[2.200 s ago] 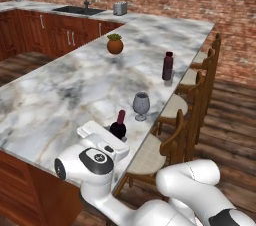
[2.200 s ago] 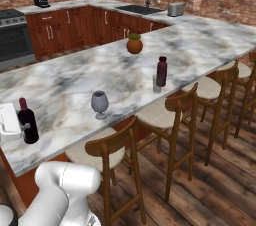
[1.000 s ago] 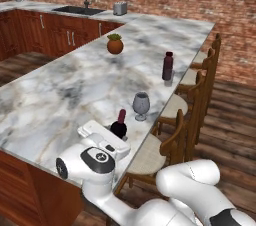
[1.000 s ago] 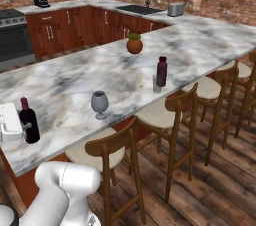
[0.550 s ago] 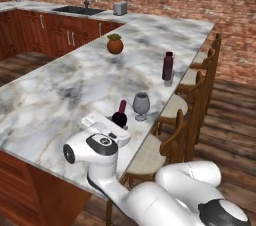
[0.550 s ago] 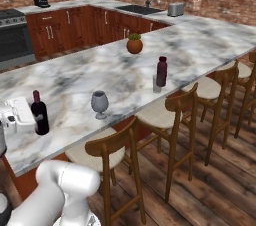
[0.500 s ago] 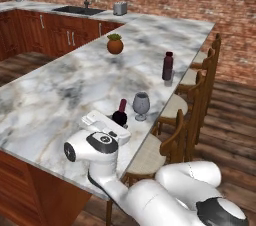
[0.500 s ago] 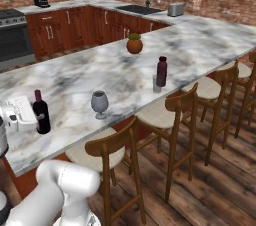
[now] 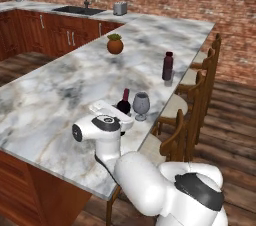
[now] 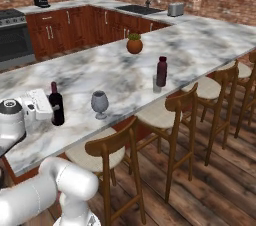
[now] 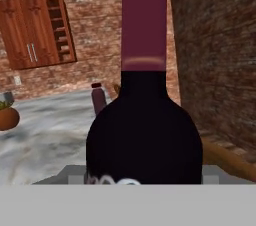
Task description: There is a wine glass and glass cup on the dining counter. Place the wine bottle next to the wine glass and the juice bottle next to the glass cup.
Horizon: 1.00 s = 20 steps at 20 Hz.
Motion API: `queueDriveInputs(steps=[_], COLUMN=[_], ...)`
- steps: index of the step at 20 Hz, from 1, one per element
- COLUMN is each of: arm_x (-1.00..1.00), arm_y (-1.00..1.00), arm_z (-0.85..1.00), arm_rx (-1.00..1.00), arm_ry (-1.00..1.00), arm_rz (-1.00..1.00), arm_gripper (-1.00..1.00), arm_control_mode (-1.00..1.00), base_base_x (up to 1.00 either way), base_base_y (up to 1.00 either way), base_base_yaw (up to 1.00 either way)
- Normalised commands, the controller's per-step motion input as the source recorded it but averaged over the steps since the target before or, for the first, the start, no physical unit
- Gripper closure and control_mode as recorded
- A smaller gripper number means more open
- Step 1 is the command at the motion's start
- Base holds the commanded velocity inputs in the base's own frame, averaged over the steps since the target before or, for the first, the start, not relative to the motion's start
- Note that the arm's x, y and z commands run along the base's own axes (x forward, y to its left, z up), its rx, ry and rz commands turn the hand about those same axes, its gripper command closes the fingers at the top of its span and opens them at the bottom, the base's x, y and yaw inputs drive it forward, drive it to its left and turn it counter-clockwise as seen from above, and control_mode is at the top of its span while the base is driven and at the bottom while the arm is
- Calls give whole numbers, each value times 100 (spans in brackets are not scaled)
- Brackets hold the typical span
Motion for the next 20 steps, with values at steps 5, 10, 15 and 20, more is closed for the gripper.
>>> queueDriveInputs(steps=[5,10,15,20], arm_x=[45,23,18,12], arm_y=[-13,-17,-1,-2], arm_z=[-14,-17,-12,-11], arm_rx=[-3,-1,-8,-11], arm_ry=[12,5,0,-3], arm_rz=[-6,0,0,0], arm_gripper=[100,100,100,100], arm_control_mode=[-100,-100,-100,-100], base_base_x=[0,0,0,0], base_base_y=[0,0,0,0], base_base_yaw=[0,0,0,0])
